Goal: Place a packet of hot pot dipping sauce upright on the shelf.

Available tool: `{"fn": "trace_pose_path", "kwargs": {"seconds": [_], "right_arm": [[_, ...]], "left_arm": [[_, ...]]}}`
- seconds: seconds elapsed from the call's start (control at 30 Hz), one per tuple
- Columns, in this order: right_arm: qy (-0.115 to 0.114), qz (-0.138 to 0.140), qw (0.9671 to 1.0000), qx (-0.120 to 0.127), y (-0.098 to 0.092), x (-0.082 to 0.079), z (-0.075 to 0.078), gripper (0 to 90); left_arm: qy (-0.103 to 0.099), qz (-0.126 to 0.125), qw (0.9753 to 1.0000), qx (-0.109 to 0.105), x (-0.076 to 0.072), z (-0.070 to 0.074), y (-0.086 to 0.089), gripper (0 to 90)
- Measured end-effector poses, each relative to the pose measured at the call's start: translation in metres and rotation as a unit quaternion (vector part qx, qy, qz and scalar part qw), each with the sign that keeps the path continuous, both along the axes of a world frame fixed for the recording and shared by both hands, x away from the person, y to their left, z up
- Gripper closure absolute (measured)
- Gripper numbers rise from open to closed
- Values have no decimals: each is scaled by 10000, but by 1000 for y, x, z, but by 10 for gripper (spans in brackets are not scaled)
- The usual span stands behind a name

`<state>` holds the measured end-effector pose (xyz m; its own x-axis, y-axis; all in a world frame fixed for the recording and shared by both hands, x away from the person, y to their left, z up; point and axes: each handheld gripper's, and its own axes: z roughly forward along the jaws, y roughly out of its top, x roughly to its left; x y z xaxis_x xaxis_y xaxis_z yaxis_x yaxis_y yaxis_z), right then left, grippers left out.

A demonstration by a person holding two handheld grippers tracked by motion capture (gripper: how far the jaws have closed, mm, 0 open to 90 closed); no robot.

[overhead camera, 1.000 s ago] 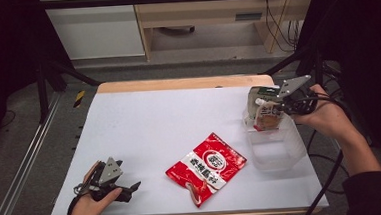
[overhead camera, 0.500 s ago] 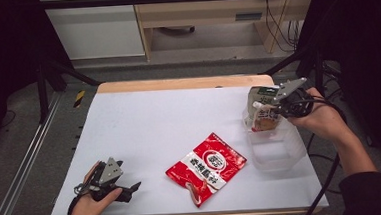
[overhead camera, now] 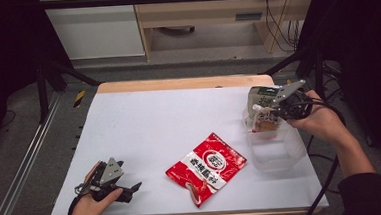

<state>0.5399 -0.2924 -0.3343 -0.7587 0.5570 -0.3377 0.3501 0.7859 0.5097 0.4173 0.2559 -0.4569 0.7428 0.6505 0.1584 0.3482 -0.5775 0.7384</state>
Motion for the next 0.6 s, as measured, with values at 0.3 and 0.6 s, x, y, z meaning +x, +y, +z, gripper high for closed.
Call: {"fn": "trace_pose_path", "kwargs": {"seconds": [0.3, 0.6], "right_arm": [[78, -12, 10000, 39, -2, 0, -1, 861], [191, -254, 9993, 196, -6, -5, -1, 686]], "left_arm": [[4, -11, 10000, -13, 0, 0, -1, 60], [4, -23, 10000, 1, 0, -1, -2, 60]]}}
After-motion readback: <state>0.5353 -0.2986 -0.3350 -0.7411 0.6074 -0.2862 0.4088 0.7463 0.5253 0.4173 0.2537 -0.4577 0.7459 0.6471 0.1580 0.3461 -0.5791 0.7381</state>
